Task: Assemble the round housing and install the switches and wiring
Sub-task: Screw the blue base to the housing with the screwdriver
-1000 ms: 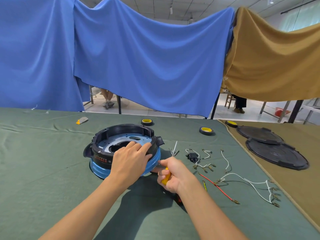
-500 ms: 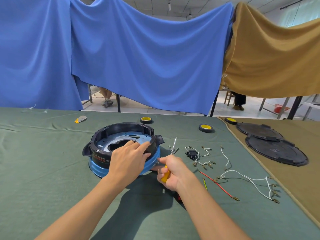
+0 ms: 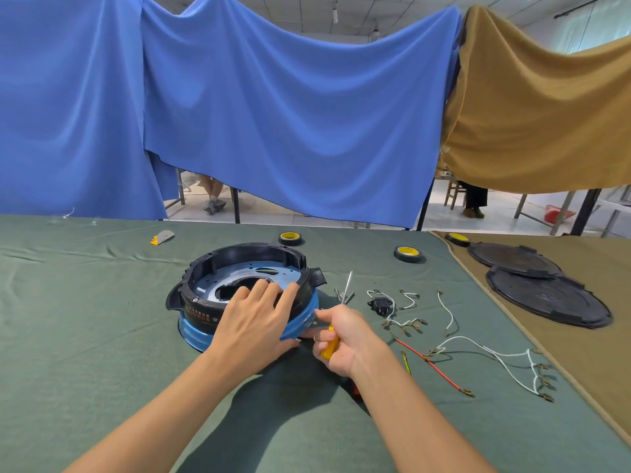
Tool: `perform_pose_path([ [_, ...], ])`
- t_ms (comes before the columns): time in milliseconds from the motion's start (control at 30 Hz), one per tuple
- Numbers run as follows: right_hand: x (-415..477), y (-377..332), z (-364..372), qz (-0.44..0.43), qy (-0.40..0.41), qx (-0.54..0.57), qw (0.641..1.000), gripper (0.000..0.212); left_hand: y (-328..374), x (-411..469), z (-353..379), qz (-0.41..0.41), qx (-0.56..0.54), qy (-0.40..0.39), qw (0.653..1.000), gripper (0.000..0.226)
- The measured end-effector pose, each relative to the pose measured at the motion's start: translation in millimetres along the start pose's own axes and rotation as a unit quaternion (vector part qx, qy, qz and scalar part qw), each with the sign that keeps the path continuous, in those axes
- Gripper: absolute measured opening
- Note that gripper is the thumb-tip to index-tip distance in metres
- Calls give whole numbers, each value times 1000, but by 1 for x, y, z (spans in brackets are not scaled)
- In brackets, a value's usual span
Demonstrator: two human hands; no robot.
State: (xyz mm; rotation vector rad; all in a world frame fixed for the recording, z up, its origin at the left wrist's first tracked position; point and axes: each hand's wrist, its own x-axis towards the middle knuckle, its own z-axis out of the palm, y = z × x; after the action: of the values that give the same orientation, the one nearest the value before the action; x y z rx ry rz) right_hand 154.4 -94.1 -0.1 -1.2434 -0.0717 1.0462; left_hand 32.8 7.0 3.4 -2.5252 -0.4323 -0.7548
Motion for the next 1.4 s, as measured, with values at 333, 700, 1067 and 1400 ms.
perform_pose_path([
  [333,-17,-6,5,-92,-35,-1,995,13,9,13,-14,-118,4,-29,993,81],
  [700,-24,-9,6,-120,-38,5,992,8,10,18,-22,-148,3,-59,987,82],
  [1067,-22,-7,4,-114,-27,5,993,8,13,18,-21,-117,13,-17,993,84],
  [1400,-28,-14,3,-137,-58,17,989,6,-5,24,-27,-136,-40,80,987,85],
])
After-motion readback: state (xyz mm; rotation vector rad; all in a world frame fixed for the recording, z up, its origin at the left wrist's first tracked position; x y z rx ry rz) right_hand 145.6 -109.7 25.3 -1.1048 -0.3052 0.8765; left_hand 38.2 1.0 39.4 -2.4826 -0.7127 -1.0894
